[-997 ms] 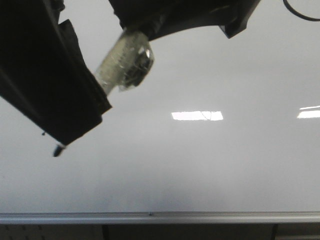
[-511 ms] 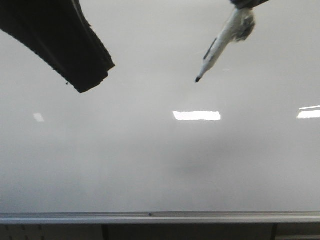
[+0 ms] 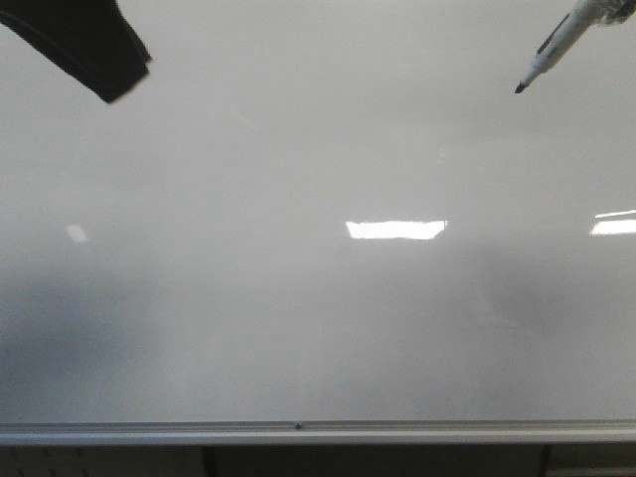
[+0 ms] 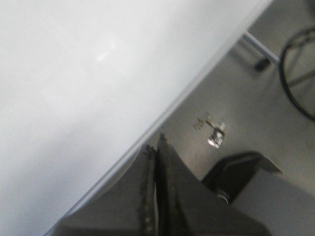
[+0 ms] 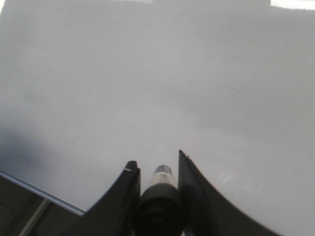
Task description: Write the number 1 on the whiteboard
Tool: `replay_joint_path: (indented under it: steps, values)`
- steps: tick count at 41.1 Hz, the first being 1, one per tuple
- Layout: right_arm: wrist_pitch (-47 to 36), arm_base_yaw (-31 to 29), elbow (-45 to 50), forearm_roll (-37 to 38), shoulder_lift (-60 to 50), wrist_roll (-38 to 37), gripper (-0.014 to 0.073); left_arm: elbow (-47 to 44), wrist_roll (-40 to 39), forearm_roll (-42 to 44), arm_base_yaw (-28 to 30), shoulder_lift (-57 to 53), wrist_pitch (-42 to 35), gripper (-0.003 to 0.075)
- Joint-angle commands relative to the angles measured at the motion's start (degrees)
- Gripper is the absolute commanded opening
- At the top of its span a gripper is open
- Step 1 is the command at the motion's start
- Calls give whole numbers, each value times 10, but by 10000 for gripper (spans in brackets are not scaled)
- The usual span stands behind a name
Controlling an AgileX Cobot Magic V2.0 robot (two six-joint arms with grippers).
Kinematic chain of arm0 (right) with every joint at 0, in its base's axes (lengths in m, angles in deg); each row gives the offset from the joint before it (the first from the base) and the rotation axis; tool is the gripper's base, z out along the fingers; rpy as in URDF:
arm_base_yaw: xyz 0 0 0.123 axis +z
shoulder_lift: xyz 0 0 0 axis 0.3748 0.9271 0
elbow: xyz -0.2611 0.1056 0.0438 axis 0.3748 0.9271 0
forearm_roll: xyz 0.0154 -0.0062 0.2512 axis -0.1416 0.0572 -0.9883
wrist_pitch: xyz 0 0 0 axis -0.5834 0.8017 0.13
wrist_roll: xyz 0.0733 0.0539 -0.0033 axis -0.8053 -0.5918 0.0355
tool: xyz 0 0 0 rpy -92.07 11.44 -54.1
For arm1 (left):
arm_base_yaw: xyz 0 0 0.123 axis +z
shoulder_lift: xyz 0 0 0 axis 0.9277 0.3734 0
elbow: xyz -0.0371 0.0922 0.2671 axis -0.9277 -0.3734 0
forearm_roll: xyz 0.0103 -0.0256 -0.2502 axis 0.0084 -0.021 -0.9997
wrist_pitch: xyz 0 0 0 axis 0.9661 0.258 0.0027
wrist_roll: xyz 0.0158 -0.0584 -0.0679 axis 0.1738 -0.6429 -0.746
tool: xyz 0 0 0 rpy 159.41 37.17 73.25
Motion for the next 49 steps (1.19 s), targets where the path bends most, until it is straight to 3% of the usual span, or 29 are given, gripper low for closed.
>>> replay_joint_path:
  steps: [1,9,16,22,28,49]
  values:
    - [-34,-4,-13,-16,-10,1,-60,-12,-40,-3,56,-66,-78,-20]
    - [-49,-4,-13,-16,-10,1,-60,-100,-40,-3,199,-192,-143,-20]
    - [-66,-4,-13,-16,-4,1,-60,-194,-40,-12,264,-296,-209,-20]
    - [-67,-3,-15,-17,24,1,-60,-268,-40,-31,271,-374,-262,-20]
    - [-89,-2,-22,-17,66,8,-60,-309,-40,-31,271,-415,-267,-20]
    - [-120,-2,-111,-17,199,16,-60,-317,-40,-31,271,-421,-270,-20]
